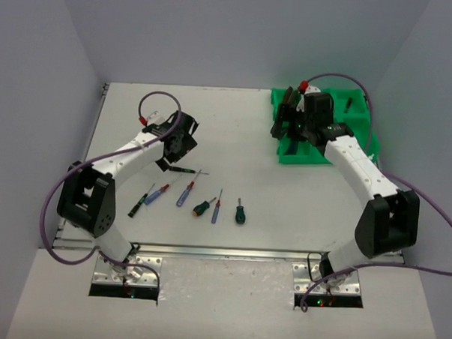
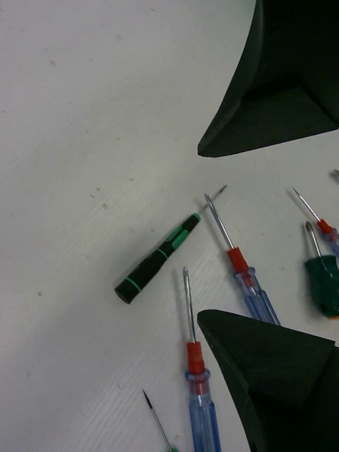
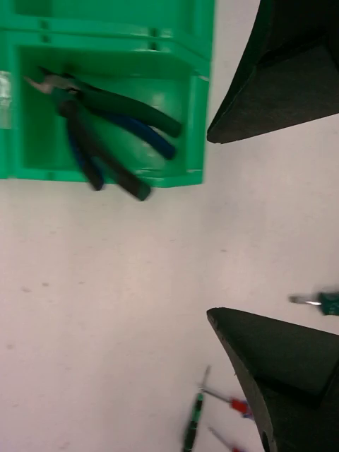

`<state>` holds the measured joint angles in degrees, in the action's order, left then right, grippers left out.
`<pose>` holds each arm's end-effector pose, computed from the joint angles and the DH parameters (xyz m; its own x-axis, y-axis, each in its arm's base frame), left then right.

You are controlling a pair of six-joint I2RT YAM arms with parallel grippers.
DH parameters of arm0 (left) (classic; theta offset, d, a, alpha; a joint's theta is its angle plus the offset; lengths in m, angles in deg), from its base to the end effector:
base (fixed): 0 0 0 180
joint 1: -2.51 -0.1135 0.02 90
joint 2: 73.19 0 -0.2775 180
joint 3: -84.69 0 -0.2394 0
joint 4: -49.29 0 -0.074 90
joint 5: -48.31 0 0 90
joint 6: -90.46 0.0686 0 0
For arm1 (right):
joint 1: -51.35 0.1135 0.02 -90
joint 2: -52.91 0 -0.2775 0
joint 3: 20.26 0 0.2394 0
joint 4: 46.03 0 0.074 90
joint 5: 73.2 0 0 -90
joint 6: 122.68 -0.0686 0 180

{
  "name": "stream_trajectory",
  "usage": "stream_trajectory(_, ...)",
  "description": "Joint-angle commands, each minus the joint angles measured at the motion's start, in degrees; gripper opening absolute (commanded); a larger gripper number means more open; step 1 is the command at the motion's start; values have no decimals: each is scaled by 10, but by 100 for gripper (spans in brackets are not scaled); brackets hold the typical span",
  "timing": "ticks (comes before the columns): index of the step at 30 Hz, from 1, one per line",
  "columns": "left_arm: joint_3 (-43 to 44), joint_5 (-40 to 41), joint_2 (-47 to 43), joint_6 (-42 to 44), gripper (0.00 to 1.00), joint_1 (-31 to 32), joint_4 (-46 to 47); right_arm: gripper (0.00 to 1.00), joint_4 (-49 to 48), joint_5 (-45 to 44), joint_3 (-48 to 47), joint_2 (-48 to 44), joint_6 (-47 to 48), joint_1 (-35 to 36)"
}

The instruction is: Sort the tools into containers

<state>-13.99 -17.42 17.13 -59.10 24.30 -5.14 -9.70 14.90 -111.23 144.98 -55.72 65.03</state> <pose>0.3067 -0.0923 0.2314 -0.5653 -0.6204 -0.5436 -0.6311 0.7497 -0.1994 0.3723 0.0883 0.2996 -0.6259 0.2502 -0.7386 0.0372 0.9556 0.2922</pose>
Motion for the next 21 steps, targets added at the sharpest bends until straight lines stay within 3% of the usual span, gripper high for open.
stream_trajectory(1,89,73,78,-110,80,-10,-79,99,-57,43,160,-107,-46,-5)
stream_trajectory(3,127,84,117,-135,75,-11,-118,99,-74,70,223,-158,-50,-3)
stream_trajectory(7,147,80,145,-155,68,-11,-132,99,-61,76,258,-203,-43,-3)
stream_trajectory(13,157,57,184,-155,63,-11,-121,99,-64,94,271,-240,-41,-3)
stream_trajectory(15,154,49,197,-157,54,-11,-123,99,-61,103,272,-244,-42,-3)
stream_trajectory(21,142,35,225,-155,50,-11,-105,99,-63,113,275,-244,-41,-3)
